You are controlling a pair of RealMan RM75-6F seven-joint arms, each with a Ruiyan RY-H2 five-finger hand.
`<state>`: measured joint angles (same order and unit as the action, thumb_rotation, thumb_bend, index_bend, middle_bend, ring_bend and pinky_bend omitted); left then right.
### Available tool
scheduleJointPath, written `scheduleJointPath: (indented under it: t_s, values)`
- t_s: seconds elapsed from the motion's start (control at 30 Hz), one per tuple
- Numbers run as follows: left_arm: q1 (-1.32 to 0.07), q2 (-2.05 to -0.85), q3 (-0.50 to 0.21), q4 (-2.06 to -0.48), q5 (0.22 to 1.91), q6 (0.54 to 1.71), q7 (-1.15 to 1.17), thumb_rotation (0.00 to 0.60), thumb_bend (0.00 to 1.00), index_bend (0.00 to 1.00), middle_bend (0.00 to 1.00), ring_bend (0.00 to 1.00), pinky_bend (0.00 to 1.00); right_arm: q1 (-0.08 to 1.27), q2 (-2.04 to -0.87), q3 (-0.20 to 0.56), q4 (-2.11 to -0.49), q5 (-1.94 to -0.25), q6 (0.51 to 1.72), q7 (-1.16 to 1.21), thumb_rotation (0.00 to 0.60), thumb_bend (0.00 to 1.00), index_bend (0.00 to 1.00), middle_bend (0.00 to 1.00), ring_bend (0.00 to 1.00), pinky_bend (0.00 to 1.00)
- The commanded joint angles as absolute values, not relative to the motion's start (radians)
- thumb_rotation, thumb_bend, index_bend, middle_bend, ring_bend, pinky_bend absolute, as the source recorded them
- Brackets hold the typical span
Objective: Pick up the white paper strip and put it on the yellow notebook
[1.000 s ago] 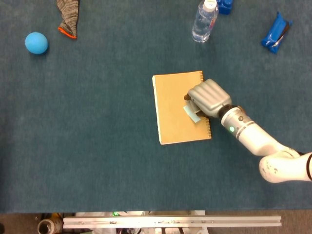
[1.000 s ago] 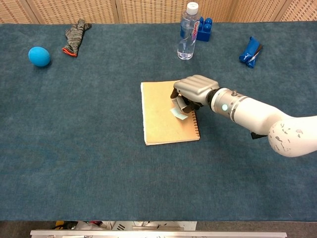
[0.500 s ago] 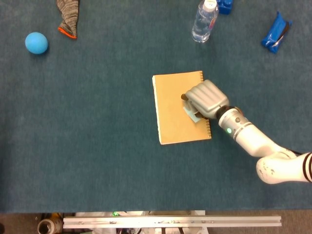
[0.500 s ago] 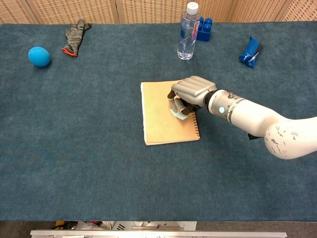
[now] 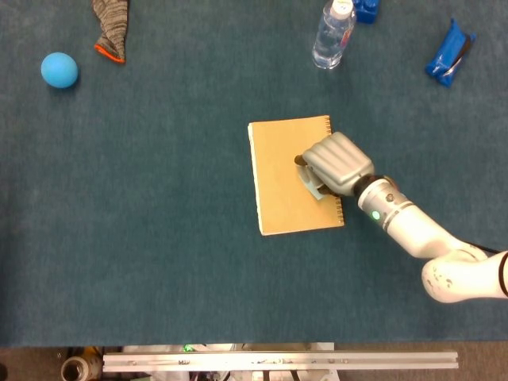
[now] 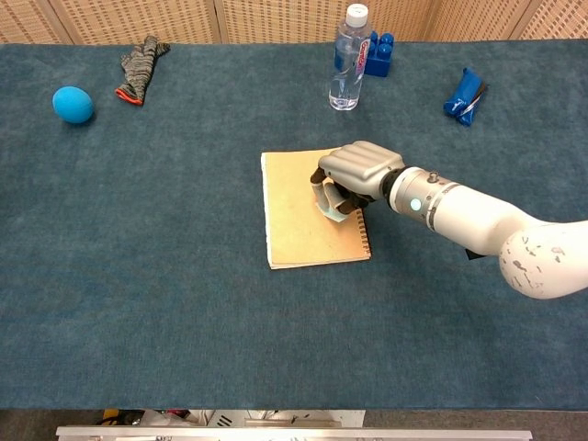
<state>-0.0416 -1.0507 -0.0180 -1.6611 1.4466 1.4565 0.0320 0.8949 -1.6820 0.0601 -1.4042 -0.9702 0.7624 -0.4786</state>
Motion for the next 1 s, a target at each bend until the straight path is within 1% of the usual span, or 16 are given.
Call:
scheduleJointPath:
  t_s: [0.03, 0.2, 0.43, 0.73, 1.0]
  values:
    - [-0.041, -1.05, -0.018, -1.661, 1.447, 1.457, 0.032, 0.6, 0.15, 0.0, 0.0, 0.0, 0.03, 0.898, -1.685, 0.055, -1.398, -0.962, 0.762, -0.491, 0.6, 0.76, 0.55, 1.0, 1.0, 1.0]
    - [-0.039, -1.049, -0.017, -1.662, 1.446, 1.459, 0.029, 0.6, 0.15, 0.0, 0.0, 0.0, 0.03, 0.903, -1.688, 0.049, -1.399, -0.944, 0.761, -0.514, 0.6, 0.76, 0.55, 1.0, 1.0, 1.0]
    - [-0.038, -1.049, -0.017, -1.661, 1.449, 1.462, 0.028, 0.6, 0.14, 0.0, 0.0, 0.0, 0.03, 0.9, -1.684, 0.059, -1.412, -0.947, 0.78, -0.509, 0.6, 0.76, 0.55, 1.0, 1.0, 1.0]
    - [-0.036, -1.049, -0.016, -1.658, 1.446, 1.461, 0.024, 0.6, 0.14, 0.0, 0.0, 0.0, 0.03, 0.908, -1.7, 0.05, -1.386, -0.921, 0.773, -0.537, 0.6, 0.75, 0.55, 1.0, 1.0, 1.0]
    - [-0.036, -1.048, -0.016, -1.656, 1.448, 1.462, 0.022, 0.6, 0.14, 0.0, 0.0, 0.0, 0.03, 0.905, -1.698, 0.061, -1.396, -0.93, 0.782, -0.518, 0.6, 0.76, 0.55, 1.0, 1.0, 1.0]
